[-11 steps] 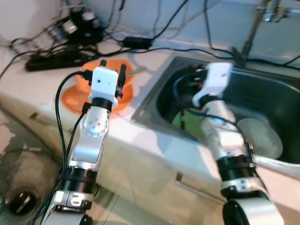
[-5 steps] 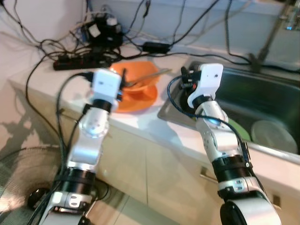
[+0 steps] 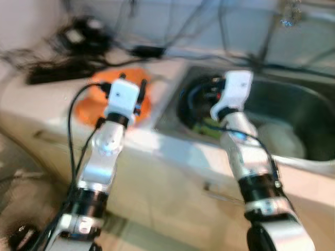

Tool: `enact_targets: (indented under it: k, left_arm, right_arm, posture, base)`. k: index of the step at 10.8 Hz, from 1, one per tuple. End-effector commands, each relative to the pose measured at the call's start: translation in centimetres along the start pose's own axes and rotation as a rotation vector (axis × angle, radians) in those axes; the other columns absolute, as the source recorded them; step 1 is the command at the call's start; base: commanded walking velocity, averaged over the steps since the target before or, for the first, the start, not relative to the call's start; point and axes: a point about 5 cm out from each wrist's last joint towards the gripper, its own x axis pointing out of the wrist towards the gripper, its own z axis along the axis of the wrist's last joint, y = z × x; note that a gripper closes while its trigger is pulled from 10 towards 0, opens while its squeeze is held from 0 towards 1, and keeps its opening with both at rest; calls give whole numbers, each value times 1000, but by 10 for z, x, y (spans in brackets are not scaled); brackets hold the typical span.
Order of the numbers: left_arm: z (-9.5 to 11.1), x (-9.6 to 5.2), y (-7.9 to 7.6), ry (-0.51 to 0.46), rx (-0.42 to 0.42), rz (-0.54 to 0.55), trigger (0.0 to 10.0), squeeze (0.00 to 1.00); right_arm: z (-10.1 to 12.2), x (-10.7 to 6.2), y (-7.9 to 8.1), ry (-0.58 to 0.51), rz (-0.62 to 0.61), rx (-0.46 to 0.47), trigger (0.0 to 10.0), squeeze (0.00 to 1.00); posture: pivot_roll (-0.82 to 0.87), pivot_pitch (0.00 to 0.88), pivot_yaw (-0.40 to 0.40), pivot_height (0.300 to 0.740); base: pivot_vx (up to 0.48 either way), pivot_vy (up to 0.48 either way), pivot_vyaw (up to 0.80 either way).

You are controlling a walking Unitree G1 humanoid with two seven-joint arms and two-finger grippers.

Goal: Kitchen organization

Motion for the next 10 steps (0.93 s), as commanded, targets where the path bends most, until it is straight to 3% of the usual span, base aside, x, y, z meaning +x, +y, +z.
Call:
enact_targets:
  k: [1,10]
  left_arm:
    - [-2,-1,3,14,10,3,10000,0]
    - [-1,-1,5,17,29,1,10000,0]
  right_arm:
    - [-2,0,3,10,5,8,10000,0]
    - [-4,0,6,19,8,6,10000,0]
  posture:
    - [165,21,61,740]
    - [167,13,64,740]
  base:
    - [0,0,0]
    - [273,0,0]
